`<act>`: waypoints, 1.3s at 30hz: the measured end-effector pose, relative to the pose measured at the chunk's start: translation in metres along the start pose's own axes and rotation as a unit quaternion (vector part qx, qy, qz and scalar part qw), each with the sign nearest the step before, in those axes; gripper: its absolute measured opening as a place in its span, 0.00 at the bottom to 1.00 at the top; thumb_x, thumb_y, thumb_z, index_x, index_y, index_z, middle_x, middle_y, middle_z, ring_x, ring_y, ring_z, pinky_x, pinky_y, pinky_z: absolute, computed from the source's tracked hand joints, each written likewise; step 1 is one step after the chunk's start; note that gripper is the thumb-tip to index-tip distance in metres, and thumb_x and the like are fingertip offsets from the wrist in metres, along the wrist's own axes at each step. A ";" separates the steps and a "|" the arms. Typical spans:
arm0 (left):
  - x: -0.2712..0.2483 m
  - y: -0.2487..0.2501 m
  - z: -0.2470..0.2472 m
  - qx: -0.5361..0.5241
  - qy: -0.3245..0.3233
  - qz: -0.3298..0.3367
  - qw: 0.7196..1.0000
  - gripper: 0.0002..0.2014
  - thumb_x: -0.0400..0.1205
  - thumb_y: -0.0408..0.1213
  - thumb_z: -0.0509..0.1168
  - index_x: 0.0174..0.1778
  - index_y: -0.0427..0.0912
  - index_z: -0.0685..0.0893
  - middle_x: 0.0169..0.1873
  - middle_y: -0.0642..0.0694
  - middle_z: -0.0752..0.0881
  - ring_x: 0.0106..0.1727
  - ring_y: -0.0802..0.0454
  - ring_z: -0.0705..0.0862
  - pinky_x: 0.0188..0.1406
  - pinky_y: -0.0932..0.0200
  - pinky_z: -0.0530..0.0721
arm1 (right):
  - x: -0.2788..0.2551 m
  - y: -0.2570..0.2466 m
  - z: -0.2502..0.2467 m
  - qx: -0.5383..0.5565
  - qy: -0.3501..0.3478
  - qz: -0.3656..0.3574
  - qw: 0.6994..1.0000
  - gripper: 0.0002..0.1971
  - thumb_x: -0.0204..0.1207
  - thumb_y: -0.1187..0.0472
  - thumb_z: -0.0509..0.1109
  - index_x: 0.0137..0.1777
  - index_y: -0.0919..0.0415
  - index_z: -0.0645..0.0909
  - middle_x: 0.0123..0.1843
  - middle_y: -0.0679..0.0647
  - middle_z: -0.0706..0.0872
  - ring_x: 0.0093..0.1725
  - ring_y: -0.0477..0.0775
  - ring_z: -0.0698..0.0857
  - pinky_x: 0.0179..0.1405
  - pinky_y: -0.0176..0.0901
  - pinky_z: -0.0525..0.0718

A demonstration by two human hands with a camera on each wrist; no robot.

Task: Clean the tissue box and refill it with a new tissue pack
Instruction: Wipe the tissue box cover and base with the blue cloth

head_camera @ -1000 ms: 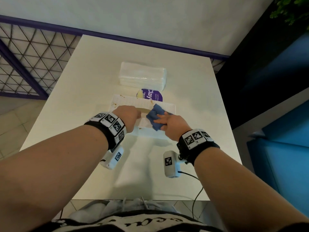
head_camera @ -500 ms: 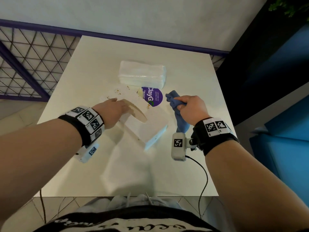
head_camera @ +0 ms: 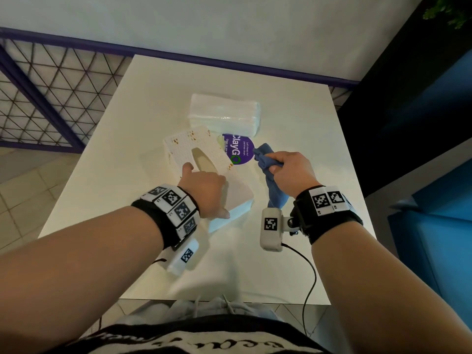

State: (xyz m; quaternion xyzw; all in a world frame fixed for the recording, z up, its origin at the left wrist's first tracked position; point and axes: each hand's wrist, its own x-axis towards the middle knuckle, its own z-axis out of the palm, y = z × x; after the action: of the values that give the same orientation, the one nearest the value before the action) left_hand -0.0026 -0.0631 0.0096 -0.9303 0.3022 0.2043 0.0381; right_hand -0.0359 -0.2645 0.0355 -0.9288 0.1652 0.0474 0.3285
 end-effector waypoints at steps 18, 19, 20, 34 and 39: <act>0.013 -0.026 -0.006 0.059 -0.014 -0.018 0.998 0.48 0.66 0.68 0.70 0.76 0.44 0.66 0.76 0.50 0.68 0.84 0.45 0.48 0.75 0.28 0.47 | -0.028 -0.042 0.089 -0.261 -0.154 -0.082 0.950 0.27 0.80 0.60 0.61 0.79 0.58 0.64 0.83 0.58 0.58 0.83 0.63 0.56 0.78 0.54 0.61; 0.013 -0.026 -0.007 0.062 -0.016 -0.020 0.998 0.48 0.65 0.68 0.70 0.75 0.44 0.67 0.76 0.50 0.68 0.84 0.45 0.48 0.75 0.28 0.47 | -0.024 -0.039 0.094 -0.258 -0.154 -0.054 0.952 0.30 0.81 0.61 0.57 0.83 0.56 0.54 0.86 0.56 0.50 0.85 0.61 0.46 0.81 0.57 0.54; 0.015 -0.026 -0.007 0.065 -0.016 -0.021 0.998 0.48 0.65 0.68 0.70 0.75 0.44 0.67 0.76 0.50 0.68 0.84 0.45 0.48 0.75 0.27 0.46 | -0.015 -0.037 0.095 -0.254 -0.145 -0.035 0.956 0.32 0.82 0.61 0.54 0.84 0.55 0.47 0.87 0.54 0.44 0.86 0.59 0.41 0.82 0.58 0.48; 0.013 -0.031 -0.007 0.068 -0.026 -0.019 0.997 0.53 0.67 0.71 0.67 0.82 0.45 0.55 0.83 0.49 0.56 0.85 0.43 0.44 0.74 0.24 0.40 | -0.032 -0.042 0.091 -0.293 -0.198 -0.084 0.932 0.30 0.84 0.60 0.53 0.83 0.62 0.49 0.86 0.63 0.49 0.85 0.63 0.47 0.82 0.58 0.52; 0.013 -0.029 -0.009 0.056 -0.036 -0.027 0.997 0.54 0.67 0.69 0.68 0.82 0.45 0.55 0.83 0.50 0.54 0.85 0.44 0.44 0.73 0.23 0.39 | 0.028 -0.047 0.081 -0.331 -0.172 -0.067 0.926 0.34 0.82 0.57 0.59 0.84 0.55 0.47 0.86 0.57 0.49 0.84 0.59 0.51 0.78 0.57 0.61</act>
State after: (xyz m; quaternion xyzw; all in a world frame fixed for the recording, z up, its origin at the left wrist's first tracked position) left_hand 0.0269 -0.0482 0.0107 -0.9266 0.2860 0.2195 0.1067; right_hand 0.0083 -0.1872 -0.0056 -0.9711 0.0187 0.2364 0.0284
